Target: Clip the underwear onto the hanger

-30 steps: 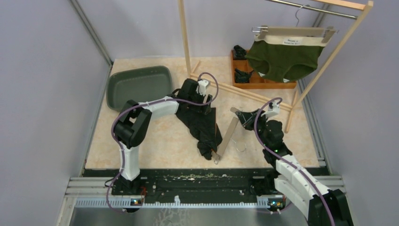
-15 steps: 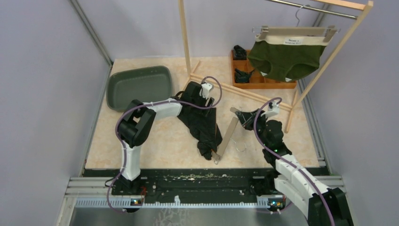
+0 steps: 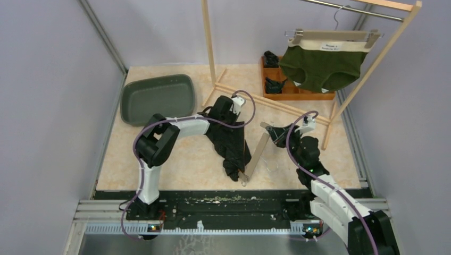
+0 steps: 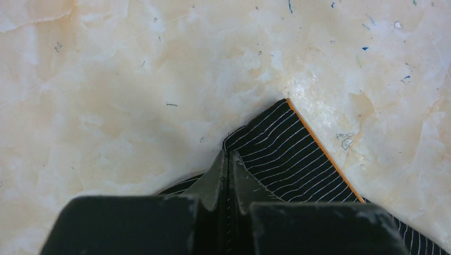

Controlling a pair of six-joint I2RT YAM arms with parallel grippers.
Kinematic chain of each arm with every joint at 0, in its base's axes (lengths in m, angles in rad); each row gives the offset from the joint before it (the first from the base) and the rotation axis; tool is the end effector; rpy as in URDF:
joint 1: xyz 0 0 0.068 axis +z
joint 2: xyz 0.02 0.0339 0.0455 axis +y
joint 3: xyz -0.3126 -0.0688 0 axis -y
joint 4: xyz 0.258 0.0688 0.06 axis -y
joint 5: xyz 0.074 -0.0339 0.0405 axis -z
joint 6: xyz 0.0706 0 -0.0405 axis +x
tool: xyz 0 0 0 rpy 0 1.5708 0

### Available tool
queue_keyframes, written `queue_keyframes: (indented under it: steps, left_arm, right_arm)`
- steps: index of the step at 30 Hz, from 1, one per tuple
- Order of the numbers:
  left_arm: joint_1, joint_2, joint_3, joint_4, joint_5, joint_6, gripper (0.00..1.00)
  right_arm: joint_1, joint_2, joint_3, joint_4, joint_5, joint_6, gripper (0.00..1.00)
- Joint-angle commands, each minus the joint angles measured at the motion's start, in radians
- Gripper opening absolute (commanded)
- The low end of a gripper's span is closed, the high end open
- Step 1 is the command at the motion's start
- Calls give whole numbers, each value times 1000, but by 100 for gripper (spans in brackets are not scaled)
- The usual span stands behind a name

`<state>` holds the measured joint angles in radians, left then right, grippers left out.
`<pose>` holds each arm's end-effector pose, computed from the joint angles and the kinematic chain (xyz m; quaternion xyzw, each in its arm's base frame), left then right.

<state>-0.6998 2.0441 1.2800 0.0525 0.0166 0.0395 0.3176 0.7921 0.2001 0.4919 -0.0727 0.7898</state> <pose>0.3816 -0.3228 0.1621 0.3317 0.8464 -0.1422 0.3916 0.1805 0.0647 0.2274 0.1497 0.7263 0.3754 0.5561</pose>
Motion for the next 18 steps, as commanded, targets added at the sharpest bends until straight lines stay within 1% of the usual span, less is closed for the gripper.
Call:
queue_keyframes:
  steps: [1, 4, 10, 18]
  left_arm:
    - [-20, -7, -32, 28, -68, 13, 0]
    - [-20, -55, -44, 40, -87, 3, 0]
    - [-20, -172, -47, 30, -80, -3, 0]
    - [-20, -232, -94, 52, -39, -15, 0]
  right_arm:
    - [-1, 2, -11, 49, 3, -26, 0]
    - [0, 10, -11, 57, 3, -27, 0]
    - [-2, 49, 8, 72, -10, -33, 0]
    - [-2, 186, 64, 129, -83, -78, 0]
